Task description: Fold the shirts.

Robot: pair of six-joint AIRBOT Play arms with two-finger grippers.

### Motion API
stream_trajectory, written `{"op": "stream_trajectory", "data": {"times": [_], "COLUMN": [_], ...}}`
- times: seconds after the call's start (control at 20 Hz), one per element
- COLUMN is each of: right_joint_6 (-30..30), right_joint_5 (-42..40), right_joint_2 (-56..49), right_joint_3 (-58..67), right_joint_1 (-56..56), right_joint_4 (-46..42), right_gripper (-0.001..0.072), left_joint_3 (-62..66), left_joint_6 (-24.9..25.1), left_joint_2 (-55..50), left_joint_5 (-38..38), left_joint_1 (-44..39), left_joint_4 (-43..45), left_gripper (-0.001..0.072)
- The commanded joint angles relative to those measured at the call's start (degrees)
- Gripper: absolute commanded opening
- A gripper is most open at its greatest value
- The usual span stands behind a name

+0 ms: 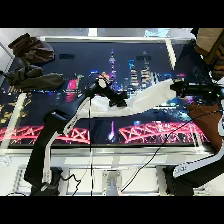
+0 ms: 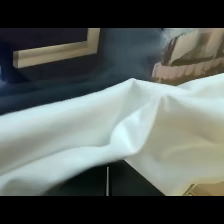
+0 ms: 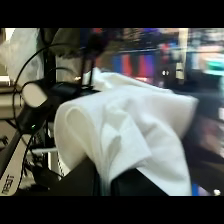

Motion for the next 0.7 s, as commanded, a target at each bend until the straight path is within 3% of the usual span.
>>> {"op": "stream_trajectory", "data": {"times": [0.0, 0.25, 0.45, 0.65], "right_joint_6": [-0.4, -0.6, 0.8, 2.2], "right_joint_5": [-1.5, -9.7, -10.3, -13.7], "right_joint_2": [5.2, 5.4, 5.4, 5.4], "right_joint_3": [1.1, 5.1, 10.0, 13.7], "right_joint_1": [9.3, 27.1, 33.9, 37.0], "right_joint_4": [2.2, 1.6, 2.0, 1.7], "right_gripper": [0.0037, 0.0037, 0.0037, 0.0036], "left_joint_3": [0.1, 4.5, 10.0, 10.0], "left_joint_6": [5.6, 12.4, 11.8, 11.4], "left_joint_2": [-0.7, -0.5, 3.4, 9.2], "left_joint_5": [1.4, 1.7, 3.6, -3.7], "left_joint_1": [-1.7, -4.5, 1.3, 9.3], "left_joint_4": [-8.3, -13.3, -8.5, -1.5], "left_gripper": [0.0007, 0.0008, 0.0008, 0.0015]}}
